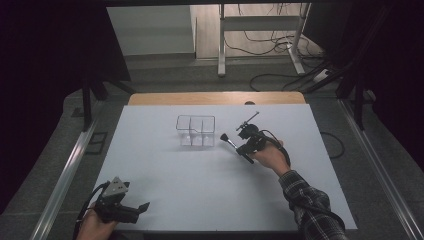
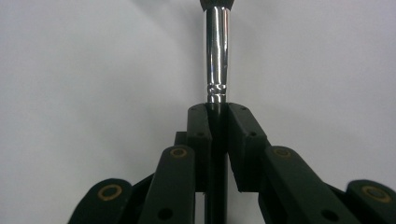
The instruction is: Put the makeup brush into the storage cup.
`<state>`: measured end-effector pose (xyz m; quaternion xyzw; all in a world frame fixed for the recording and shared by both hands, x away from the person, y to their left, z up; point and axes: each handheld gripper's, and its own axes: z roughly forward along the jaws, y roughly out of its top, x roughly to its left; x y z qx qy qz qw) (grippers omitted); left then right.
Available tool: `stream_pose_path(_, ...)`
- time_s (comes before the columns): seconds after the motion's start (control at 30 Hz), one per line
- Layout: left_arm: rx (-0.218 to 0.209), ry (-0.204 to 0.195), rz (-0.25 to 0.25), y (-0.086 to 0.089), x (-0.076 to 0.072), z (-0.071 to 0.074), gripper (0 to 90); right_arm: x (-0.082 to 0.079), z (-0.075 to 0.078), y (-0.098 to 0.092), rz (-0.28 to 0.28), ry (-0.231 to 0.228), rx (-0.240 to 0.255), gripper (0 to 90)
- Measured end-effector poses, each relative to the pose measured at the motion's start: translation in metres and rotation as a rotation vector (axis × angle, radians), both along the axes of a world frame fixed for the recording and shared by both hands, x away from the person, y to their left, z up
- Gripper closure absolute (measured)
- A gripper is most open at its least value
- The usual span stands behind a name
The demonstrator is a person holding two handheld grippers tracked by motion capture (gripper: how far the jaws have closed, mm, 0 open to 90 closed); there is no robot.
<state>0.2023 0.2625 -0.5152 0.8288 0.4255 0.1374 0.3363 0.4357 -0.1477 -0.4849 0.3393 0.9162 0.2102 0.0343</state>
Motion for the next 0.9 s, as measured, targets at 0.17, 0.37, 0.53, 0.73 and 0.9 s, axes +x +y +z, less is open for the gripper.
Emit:
stream_pose_path(0.17,0.002,0.000,0.001,0.000,0.000,0.000,0.0,-0.005,0.001,-0.006,0.000,-0.026,0.024,79.8)
stream_pose_path(0.37,-0.009,0.000,0.005,0.000,0.001,0.000,0.0,-0.012,0.002,-0.018,-0.005,-0.058,0.060,79.8)
stream_pose_path(0.53,0.000,-0.005,0.001,-0.001,0.001,0.001,0.0,-0.015,0.004,-0.022,-0.012,-0.068,0.090,79.8)
stream_pose_path(0.73,0.012,-0.017,-0.006,-0.003,0.001,0.003,0.3,-0.023,0.007,-0.022,0.001,-0.091,0.103,79.8)
stream_pose_path(0.9,0.018,-0.021,-0.012,-0.004,0.003,0.004,0.4,-0.031,0.010,-0.023,0.016,-0.113,0.115,79.8)
